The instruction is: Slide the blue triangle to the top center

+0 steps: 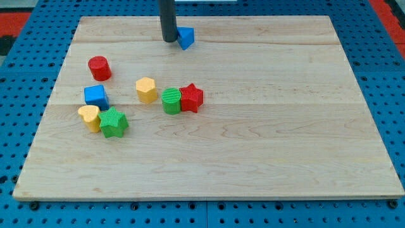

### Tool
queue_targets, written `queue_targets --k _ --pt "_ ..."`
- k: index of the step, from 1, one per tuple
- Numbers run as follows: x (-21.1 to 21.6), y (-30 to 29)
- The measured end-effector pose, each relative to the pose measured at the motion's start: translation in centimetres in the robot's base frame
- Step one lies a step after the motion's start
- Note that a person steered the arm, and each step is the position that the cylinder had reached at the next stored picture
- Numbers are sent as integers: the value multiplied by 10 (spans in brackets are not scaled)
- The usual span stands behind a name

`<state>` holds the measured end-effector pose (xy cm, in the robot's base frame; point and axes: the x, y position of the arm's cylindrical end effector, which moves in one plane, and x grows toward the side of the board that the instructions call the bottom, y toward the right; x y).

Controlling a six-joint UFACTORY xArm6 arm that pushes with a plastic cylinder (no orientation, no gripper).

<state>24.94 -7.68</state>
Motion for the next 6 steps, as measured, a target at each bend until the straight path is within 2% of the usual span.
queue_targets --k 1,2,3,4,5,6 --pt "-14 40" --pt "26 132" --pt "26 99" --pt "-36 88" --pt "-12 17" --pt "38 30"
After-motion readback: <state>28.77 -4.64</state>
